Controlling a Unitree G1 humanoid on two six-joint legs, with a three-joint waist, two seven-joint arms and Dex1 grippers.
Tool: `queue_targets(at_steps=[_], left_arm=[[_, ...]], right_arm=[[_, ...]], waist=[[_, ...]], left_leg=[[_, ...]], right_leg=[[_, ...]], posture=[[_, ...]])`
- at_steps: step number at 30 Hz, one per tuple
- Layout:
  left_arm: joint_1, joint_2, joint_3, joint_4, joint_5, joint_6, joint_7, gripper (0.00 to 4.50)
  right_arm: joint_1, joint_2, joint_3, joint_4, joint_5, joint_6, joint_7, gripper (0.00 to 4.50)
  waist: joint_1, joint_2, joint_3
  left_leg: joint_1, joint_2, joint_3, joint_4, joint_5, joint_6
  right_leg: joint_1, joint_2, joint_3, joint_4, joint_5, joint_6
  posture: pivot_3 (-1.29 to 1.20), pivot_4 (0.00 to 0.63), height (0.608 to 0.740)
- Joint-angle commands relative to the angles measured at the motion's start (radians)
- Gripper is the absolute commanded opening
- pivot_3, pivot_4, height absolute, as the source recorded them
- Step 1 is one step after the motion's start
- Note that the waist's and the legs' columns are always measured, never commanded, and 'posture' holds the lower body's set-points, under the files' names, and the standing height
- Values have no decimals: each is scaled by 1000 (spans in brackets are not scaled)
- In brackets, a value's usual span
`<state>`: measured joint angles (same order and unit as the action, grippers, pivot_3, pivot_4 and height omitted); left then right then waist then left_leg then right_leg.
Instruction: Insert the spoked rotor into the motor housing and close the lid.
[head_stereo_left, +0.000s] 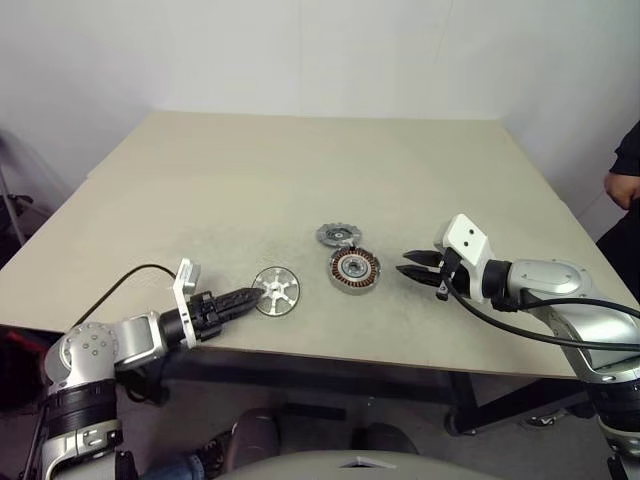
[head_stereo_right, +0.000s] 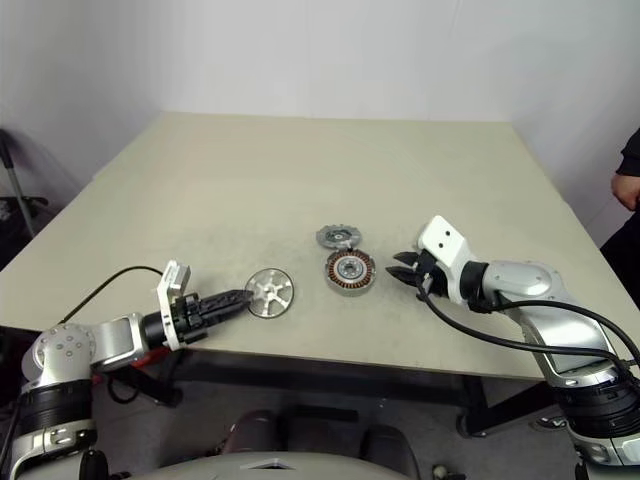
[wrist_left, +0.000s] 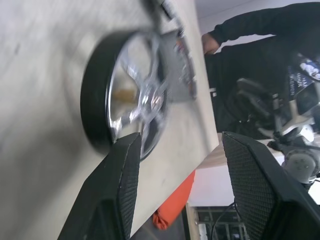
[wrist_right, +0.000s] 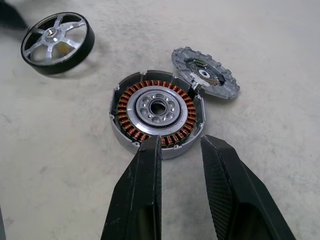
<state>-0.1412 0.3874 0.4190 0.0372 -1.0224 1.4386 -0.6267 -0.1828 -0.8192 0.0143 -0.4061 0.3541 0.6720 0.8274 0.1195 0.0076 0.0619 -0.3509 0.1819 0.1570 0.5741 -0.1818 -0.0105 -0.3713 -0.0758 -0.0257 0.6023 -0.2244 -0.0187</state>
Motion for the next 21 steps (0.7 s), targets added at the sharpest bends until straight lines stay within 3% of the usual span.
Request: queue_targets(at_steps=[1,8,21], left_arm=[[8,21,13,-19,-20,-15,-15,2723],[14,43,48,-11,-37,-21,-8,2723],[33,-2,-1,1,3,-77,34,2723]], right_arm=[[-5,-7,-23,-8,0,-22,6,1224],[-17,-2,-9,21,-8,-32,11,1224],[-59,2,6,47,-19,-27,18,1224]], waist=[[1,-1,0],[1,-1,0],[1,-1,0]], left_leg=[[0,0,0,-1,0,0],[0,-1,0,-1,0,0],[0,0,0,-2,0,0]], right_leg=[[0,0,0,0,0,0],[0,0,0,-1,0,0],[0,0,0,-1,0,0]], posture=[[0,0,740],[0,0,740],[0,0,740]])
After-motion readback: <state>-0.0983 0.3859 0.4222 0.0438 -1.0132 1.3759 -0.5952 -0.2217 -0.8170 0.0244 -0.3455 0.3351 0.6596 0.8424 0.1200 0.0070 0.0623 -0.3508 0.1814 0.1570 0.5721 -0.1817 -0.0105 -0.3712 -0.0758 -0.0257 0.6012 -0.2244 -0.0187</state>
